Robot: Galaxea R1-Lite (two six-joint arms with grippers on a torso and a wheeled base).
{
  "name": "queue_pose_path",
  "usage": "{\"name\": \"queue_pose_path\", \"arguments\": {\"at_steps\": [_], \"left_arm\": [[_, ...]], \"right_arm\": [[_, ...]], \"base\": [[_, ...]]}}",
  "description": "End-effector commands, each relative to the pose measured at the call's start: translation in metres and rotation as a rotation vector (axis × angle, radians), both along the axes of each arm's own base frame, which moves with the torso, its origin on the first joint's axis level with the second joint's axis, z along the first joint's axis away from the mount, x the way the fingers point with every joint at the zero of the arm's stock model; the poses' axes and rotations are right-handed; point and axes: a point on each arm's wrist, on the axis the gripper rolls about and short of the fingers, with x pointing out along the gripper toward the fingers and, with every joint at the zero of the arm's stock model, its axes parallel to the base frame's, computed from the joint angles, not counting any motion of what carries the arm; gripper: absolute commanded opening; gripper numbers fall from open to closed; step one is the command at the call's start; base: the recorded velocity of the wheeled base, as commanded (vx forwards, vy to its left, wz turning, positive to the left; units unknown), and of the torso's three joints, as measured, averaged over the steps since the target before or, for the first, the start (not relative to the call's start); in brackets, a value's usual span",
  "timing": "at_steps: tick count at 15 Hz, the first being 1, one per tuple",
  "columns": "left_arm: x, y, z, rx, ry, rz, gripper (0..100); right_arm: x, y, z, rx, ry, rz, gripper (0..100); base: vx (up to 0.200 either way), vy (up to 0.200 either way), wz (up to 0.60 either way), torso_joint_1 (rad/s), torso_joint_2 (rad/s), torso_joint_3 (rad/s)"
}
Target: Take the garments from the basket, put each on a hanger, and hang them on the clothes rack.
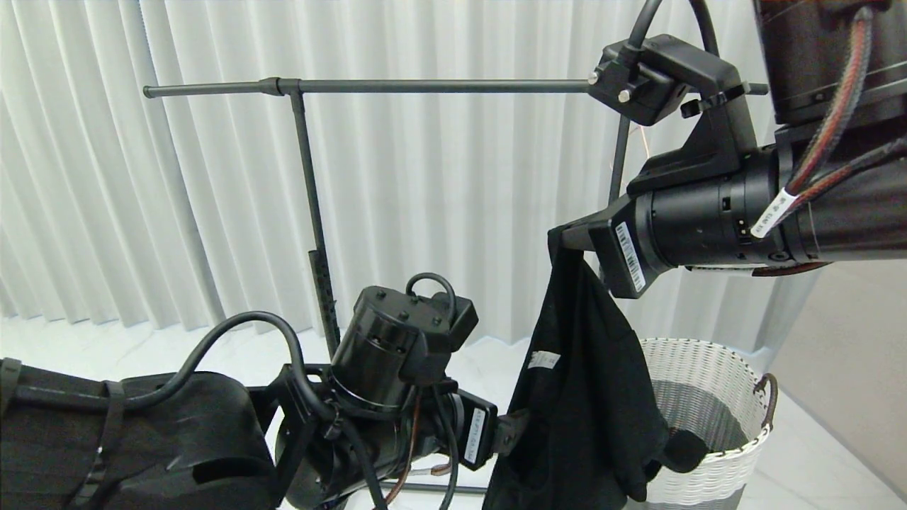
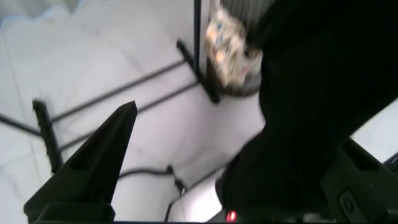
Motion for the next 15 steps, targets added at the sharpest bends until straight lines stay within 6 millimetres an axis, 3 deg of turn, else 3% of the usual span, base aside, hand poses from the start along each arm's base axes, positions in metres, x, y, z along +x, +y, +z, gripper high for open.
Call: {"name": "queue_pose_path", "arguments": {"at_steps": [1, 4, 5, 8, 10, 13, 15], "left_arm": [[-0.003, 0.001, -0.007, 0.016, 0.019, -0.006, 100], [-0.004, 0.001, -0.007, 0.016, 0.021, -0.013, 100], [-0.005, 0.001, -0.008, 0.019, 0.023, -0.015, 0], [-0.016, 0.004, -0.003, 0.014, 0.012, -0.029, 0], [-0.043, 0.015, 0.022, -0.082, -0.014, -0.055, 0], [-0.079, 0.053, 0.069, -0.176, -0.049, -0.106, 0], [-0.092, 0.076, 0.103, -0.231, -0.075, -0.117, 0]], "right_arm": [[-0.001, -0.001, 0.001, 0.004, -0.003, 0.001, 0], [-0.002, -0.003, 0.003, 0.008, -0.006, 0.001, 0], [-0.002, -0.003, 0.002, 0.007, -0.005, 0.001, 0], [-0.001, -0.010, 0.004, 0.005, -0.004, -0.016, 0], [0.000, -0.020, 0.004, -0.003, 0.002, -0.042, 0], [0.001, -0.025, 0.004, -0.004, 0.004, -0.054, 0], [0.001, -0.025, 0.004, -0.003, 0.004, -0.055, 0]], "base": [[0.000, 0.000, 0.00, 0.000, 0.00, 0.000], [0.000, 0.000, 0.00, 0.000, 0.00, 0.000], [0.000, 0.000, 0.00, 0.000, 0.00, 0.000], [0.000, 0.000, 0.00, 0.000, 0.00, 0.000], [0.000, 0.000, 0.00, 0.000, 0.00, 0.000], [0.000, 0.000, 0.00, 0.000, 0.00, 0.000], [0.000, 0.000, 0.00, 0.000, 0.00, 0.000]]}}
